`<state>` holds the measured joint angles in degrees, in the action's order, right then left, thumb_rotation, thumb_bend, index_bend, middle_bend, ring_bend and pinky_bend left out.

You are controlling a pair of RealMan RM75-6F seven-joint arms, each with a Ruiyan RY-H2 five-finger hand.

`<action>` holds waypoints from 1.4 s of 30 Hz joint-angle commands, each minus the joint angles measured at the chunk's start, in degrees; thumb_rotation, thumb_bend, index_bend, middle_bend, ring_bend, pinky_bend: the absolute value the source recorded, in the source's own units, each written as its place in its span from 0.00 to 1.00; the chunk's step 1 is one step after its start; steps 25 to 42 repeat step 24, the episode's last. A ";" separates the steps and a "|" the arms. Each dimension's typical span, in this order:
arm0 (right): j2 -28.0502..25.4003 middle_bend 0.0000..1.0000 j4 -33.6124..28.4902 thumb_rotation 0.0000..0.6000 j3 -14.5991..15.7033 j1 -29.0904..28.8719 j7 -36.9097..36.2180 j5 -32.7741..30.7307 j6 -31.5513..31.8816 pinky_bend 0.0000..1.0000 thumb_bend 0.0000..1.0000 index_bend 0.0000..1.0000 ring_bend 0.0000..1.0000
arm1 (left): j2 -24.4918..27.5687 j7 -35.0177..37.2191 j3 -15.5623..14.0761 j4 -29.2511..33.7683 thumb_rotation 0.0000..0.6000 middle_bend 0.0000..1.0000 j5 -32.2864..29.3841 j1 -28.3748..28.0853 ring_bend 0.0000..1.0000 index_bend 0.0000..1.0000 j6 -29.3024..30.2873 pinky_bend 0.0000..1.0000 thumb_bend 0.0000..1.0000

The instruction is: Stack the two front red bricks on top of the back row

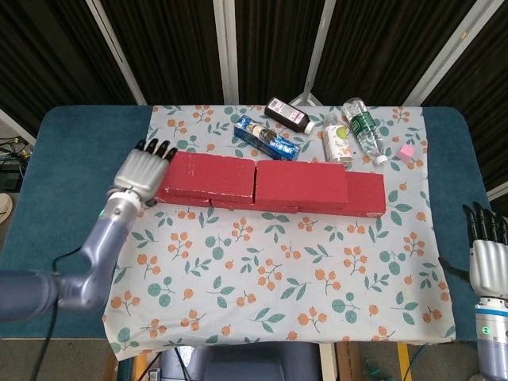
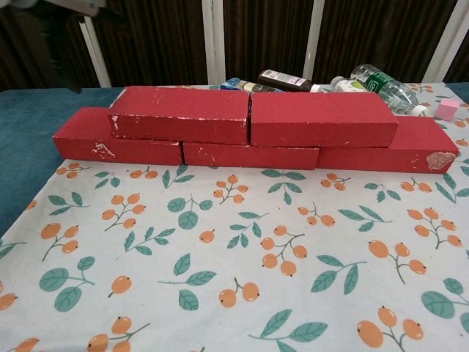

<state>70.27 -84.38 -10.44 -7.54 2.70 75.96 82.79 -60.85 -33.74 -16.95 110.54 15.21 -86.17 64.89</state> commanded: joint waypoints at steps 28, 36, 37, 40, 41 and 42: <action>0.45 0.01 -1.15 1.00 1.48 0.38 1.64 4.31 3.05 0.00 0.20 0.03 0.04 | -5.49 28.80 -3.02 -16.43 1.00 0.00 48.35 62.38 0.00 0.04 34.53 0.10 0.00; 0.45 0.01 -1.15 1.00 1.48 0.38 1.64 4.31 3.05 0.00 0.20 0.03 0.04 | -5.49 28.80 -3.02 -16.43 1.00 0.00 48.35 62.38 0.00 0.04 34.53 0.10 0.00; 0.45 0.01 -1.15 1.00 1.48 0.38 1.64 4.31 3.05 0.00 0.20 0.03 0.04 | -5.49 28.80 -3.02 -16.43 1.00 0.00 48.35 62.38 0.00 0.04 34.53 0.10 0.00; 0.45 0.01 -1.15 1.00 1.48 0.38 1.64 4.31 3.05 0.00 0.20 0.03 0.04 | -5.49 28.80 -3.02 -16.43 1.00 0.00 48.35 62.38 0.00 0.04 34.53 0.10 0.00; 0.45 0.01 -1.15 1.00 1.48 0.38 1.64 4.31 3.05 0.00 0.20 0.03 0.04 | -5.49 28.80 -3.02 -16.43 1.00 0.00 48.35 62.38 0.00 0.04 34.53 0.10 0.00; 0.45 0.01 -1.15 1.00 1.48 0.38 1.64 4.31 3.05 0.00 0.20 0.03 0.04 | -5.49 28.80 -3.02 -16.43 1.00 0.00 48.35 62.38 0.00 0.04 34.53 0.10 0.00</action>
